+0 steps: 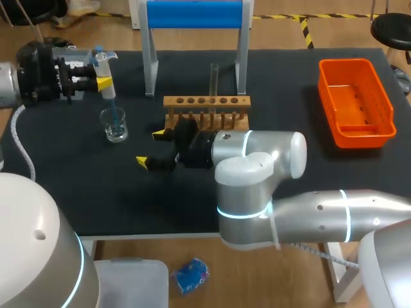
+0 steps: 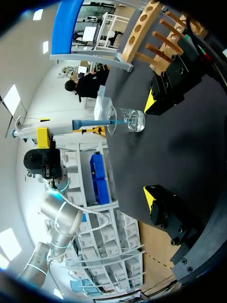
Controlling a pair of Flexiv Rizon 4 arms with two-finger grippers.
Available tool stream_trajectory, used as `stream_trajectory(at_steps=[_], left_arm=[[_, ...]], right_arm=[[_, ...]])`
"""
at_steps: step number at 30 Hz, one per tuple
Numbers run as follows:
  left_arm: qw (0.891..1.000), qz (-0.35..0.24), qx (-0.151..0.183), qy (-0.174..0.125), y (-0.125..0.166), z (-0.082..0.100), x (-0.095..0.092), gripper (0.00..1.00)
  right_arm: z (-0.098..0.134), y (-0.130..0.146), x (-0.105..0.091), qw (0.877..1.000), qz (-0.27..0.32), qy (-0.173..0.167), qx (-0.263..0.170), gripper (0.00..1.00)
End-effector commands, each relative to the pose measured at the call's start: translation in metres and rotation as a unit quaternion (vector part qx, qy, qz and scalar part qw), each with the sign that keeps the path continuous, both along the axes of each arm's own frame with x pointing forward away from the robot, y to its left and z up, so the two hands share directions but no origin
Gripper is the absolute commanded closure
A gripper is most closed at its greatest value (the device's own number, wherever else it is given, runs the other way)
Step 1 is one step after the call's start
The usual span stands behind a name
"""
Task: Invert the test tube, pick up the pipette, mount the tip to pipette, aspirate from beaker and dispense into the tube, eject the tip, return the pipette, and cap with the stopper.
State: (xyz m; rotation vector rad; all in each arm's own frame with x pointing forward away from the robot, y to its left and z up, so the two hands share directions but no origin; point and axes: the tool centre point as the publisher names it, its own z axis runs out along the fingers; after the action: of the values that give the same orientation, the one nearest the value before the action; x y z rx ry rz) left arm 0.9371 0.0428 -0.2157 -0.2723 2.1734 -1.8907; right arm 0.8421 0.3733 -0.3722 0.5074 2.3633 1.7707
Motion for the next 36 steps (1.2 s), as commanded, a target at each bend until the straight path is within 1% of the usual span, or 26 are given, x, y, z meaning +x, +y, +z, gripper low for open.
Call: stream_trajectory(at_steps=[1, 9, 22, 36], left_arm=[[1.0, 0.004, -0.003, -0.002, -0.0013, -0.0014, -0.0008, 1.0], [1.0, 0.006, -0.003, -0.002, -0.0005, -0.0032, -0.0013, 1.0], [1.0, 0.012, 0.009, 0.001, -0.0013, -0.0066, -0.0027, 1.0], [1.0, 0.013, 0.009, 0.0, -0.0013, -0.0067, -0.003, 1.0]], right_arm=[[-0.0011, -0.0002, -0.0001, 1.0, 0.0, -0.001, 0.002, 0.0], [-0.0011, -0.0002, -0.0001, 1.0, 0.0, -0.001, 0.002, 0.0], [-0.0011, -0.0002, -0.0001, 1.0, 0.0, -0.001, 0.002, 0.0], [-0.0011, -0.0002, -0.0001, 1.0, 0.0, -0.001, 0.002, 0.0]])
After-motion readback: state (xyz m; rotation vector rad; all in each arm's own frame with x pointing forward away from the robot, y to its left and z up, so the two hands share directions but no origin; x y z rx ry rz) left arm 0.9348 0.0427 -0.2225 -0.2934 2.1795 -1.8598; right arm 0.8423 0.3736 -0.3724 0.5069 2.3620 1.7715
